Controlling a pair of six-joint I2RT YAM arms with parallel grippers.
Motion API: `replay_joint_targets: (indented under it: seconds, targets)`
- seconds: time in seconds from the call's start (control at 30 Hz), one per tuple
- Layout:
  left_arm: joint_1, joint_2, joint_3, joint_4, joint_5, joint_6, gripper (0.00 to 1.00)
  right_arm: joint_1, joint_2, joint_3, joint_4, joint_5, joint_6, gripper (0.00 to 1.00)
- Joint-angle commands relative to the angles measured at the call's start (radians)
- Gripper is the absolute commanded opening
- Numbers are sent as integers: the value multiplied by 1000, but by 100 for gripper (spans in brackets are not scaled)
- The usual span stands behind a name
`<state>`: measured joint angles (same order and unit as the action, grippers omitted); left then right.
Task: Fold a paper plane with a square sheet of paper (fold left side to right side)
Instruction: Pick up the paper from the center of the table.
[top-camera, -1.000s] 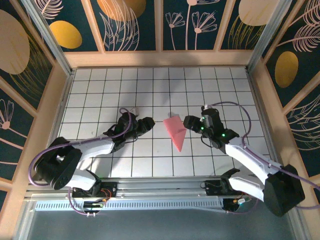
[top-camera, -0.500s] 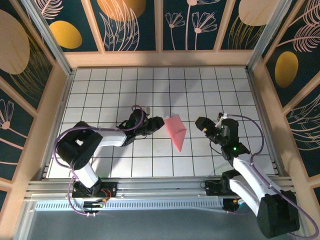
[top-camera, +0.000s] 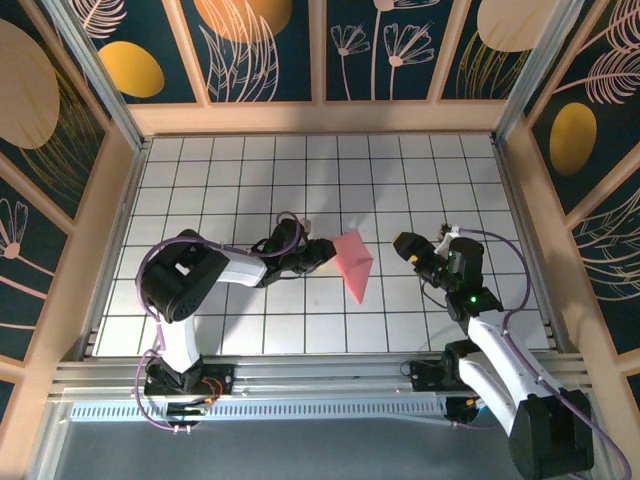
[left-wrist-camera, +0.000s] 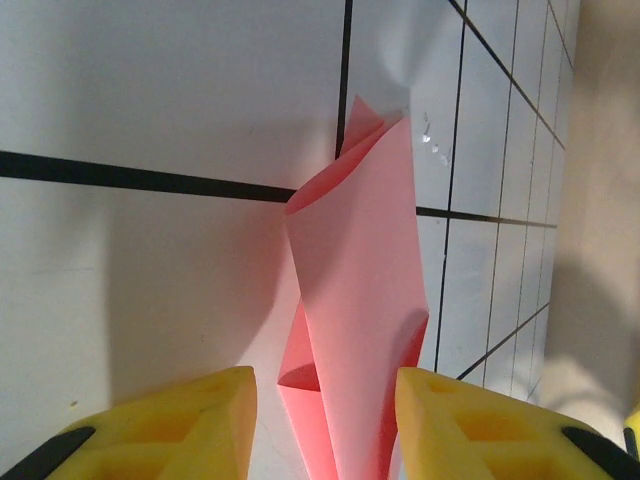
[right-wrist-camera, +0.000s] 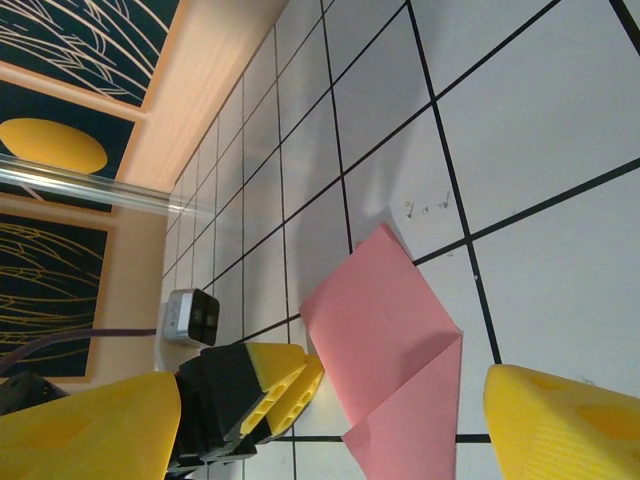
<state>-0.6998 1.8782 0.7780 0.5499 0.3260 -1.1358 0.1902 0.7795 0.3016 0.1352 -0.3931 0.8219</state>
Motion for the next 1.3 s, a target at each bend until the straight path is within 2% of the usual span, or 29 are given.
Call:
replay_joint_targets:
  seconds: [0.0, 0.4, 0.73, 1.03, 1.13, 1.27]
  targets:
    - [-6, 38, 32, 28, 33, -23, 39, -12, -17, -12, 17, -21, 2, 80]
    - [-7, 87, 61, 48, 48, -21, 28, -27, -18, -8, 22, -49, -7, 80]
    - [-7, 34, 60, -8, 13, 52, 0, -33, 8, 1, 41, -111, -44, 80]
    - [0, -95, -5, 36, 54, 189, 0, -31, 86, 28, 50, -244, -142, 79]
    - [16, -156, -57, 81, 109, 239, 0, -30, 127, 36, 56, -305, -190, 80]
    - [55, -245, -153, 209, 222, 250, 0, -14, 184, 31, 106, -396, -240, 88]
